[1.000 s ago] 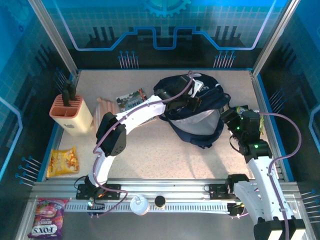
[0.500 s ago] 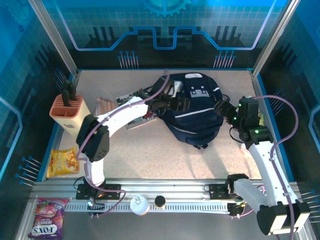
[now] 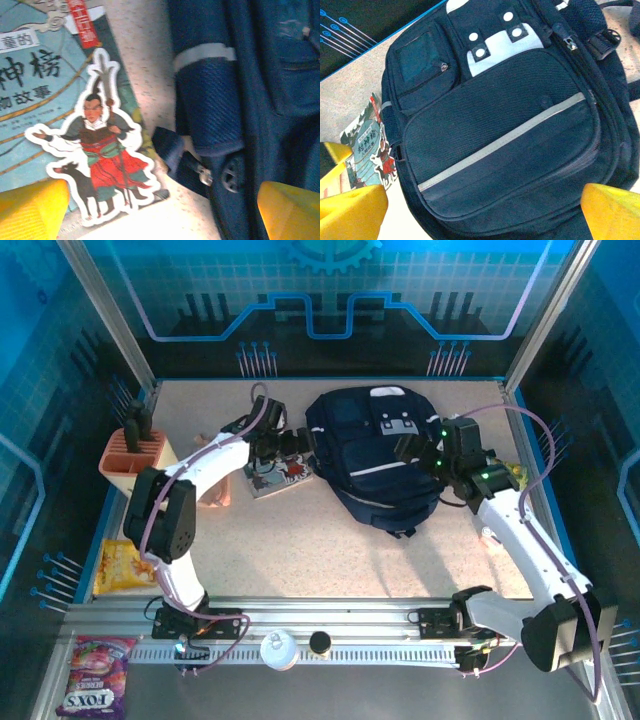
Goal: Pack the student bag
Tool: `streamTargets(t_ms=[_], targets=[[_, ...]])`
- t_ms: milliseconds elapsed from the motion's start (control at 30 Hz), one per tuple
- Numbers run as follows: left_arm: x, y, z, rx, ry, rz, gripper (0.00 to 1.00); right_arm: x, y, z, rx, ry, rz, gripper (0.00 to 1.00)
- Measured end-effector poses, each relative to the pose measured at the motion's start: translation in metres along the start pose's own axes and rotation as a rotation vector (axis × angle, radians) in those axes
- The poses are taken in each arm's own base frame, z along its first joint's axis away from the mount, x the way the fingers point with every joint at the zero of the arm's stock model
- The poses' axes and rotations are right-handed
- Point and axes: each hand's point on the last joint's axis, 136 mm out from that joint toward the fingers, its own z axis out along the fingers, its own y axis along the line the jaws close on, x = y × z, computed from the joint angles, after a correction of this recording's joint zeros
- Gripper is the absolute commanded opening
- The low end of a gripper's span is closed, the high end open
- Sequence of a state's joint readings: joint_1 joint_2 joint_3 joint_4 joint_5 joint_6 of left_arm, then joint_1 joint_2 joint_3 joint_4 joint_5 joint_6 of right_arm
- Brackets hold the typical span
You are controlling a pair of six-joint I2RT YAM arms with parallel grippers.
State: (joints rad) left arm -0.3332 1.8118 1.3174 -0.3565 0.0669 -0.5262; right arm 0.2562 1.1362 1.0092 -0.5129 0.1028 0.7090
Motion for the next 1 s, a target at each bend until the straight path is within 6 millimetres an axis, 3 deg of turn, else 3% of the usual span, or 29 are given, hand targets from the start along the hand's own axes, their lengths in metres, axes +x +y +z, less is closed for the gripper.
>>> streamTargets(t_ms=[233, 433, 600, 700, 767, 1000], targets=[[0.012, 0.019, 0.036, -0.062, 0.082, -0.017, 0.99, 0.002, 0.005, 0.008, -0.014, 0.014, -0.005, 1.00], [0.015, 0.024, 0.050, -0.084, 0.118, -0.016, 0.99, 0.002, 0.010, 0.008, -0.037, 0.016, -0.006, 1.00], [0.025, 0.027, 0.051, -0.085, 0.151, -0.016, 0.99, 0.003, 0.012, 0.010, -0.046, 0.022, -0.007, 1.00], [0.043, 0.035, 0.054, -0.084, 0.196, -0.018, 0.99, 0.004, 0.013, 0.013, -0.052, 0.032, -0.007, 1.00], [0.046, 0.032, 0.048, -0.051, 0.188, -0.016, 0.99, 0.005, 0.014, 0.015, -0.058, 0.037, -0.007, 1.00], [0.095, 0.038, 0.020, 0.020, 0.262, -0.082, 0.99, 0.011, 0.021, 0.025, -0.070, 0.062, -0.019, 1.00]])
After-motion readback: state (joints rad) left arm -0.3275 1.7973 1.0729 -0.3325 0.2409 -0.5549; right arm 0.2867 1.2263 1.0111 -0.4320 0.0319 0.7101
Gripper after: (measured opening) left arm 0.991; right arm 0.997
